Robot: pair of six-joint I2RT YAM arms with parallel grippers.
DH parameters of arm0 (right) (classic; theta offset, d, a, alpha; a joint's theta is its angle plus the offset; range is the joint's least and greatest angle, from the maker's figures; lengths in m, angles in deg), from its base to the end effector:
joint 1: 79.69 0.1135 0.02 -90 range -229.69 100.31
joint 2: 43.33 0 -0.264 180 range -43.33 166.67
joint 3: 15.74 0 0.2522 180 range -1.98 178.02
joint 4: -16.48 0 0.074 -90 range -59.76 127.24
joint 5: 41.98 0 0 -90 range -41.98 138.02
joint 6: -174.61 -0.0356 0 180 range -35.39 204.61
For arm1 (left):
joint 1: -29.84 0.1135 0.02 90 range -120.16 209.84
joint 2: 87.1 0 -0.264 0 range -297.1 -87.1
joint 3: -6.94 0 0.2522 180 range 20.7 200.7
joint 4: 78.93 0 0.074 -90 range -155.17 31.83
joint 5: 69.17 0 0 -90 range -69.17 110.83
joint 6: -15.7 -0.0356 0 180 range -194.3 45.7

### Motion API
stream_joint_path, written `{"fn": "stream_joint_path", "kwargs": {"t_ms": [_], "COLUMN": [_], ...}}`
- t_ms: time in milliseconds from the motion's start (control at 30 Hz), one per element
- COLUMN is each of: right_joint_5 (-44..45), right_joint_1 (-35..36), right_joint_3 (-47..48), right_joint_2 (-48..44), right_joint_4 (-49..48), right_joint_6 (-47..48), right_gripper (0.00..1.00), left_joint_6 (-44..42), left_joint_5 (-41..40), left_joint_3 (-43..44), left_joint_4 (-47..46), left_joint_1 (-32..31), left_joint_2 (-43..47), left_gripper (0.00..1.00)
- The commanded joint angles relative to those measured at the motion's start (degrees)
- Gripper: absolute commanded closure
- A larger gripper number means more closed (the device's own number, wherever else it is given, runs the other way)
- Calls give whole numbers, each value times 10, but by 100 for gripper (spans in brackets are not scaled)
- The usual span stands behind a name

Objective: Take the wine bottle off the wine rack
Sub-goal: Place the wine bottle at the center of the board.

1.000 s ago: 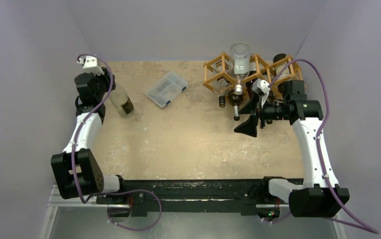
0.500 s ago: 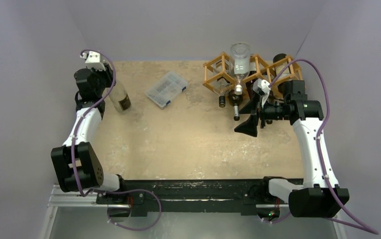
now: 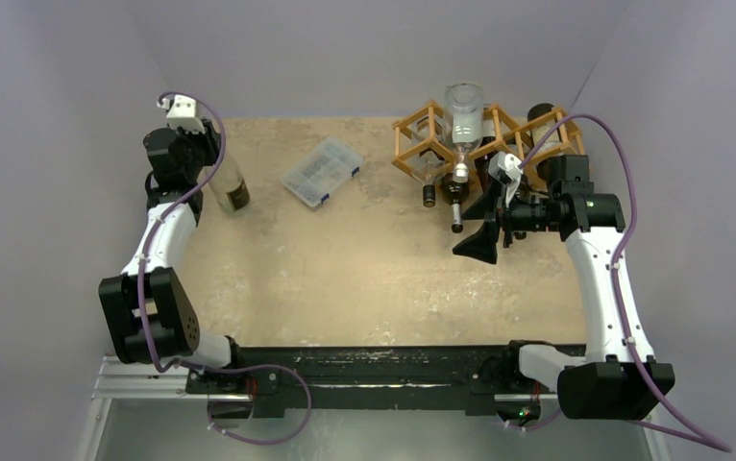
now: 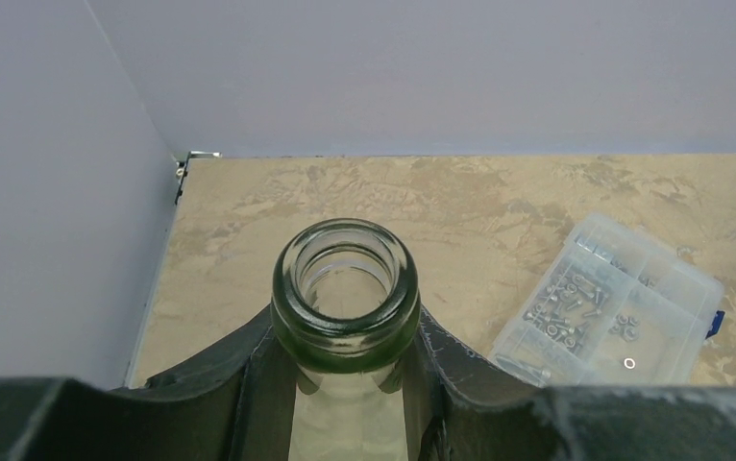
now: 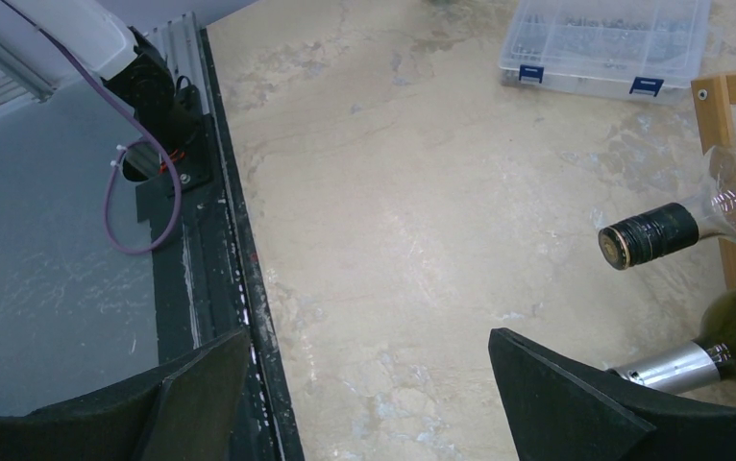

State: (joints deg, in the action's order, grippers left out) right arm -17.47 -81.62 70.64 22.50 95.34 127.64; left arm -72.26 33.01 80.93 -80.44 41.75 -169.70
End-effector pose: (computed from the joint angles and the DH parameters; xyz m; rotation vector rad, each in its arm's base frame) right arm 0.1957 0.0258 0.3674 -1.0628 1.7763 0.9891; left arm 0.3375 0.0635 0.3241 -0.0470 1.6915 -0.0511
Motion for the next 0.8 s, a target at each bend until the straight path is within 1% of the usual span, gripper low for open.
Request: {"fn": "stream_joint_path", "kwargs": {"t_ms": [0, 167, 333, 467, 567, 633, 767], "right_joint_5": [-2, -2, -2, -2, -2, -2, -2], "right_joint_1": [-3, -3, -4, -4, -4, -4, -4], "right_joint_3": [-6, -8, -8, -8, -8, -9, -9], "right_joint_2": [-15, -18, -19, -20, -21, -22, -24], "right_joint_4": [-7, -7, -7, -7, -7, -6, -6], "right_joint_6": [-4, -4, -4, -4, -4, -4, -3], "right_gripper": [1, 1, 1, 1, 1, 1, 1], "left_joint_6": [-11, -9, -10, -9, -9, -7, 2], "left_joint_5": [5, 2, -2, -2, -3, -4, -6], "left_joint_3": [24, 18, 6, -1, -5, -8, -18], "left_joint_4": [-122, -122, -122, -123, -123, -123, -126], "left_joint_1": [5, 4, 5, 4, 4, 5, 5], "left_joint_2": [21, 21, 22, 22, 22, 23, 35], "left_gripper": [85, 79, 77, 74, 69, 61, 36]}}
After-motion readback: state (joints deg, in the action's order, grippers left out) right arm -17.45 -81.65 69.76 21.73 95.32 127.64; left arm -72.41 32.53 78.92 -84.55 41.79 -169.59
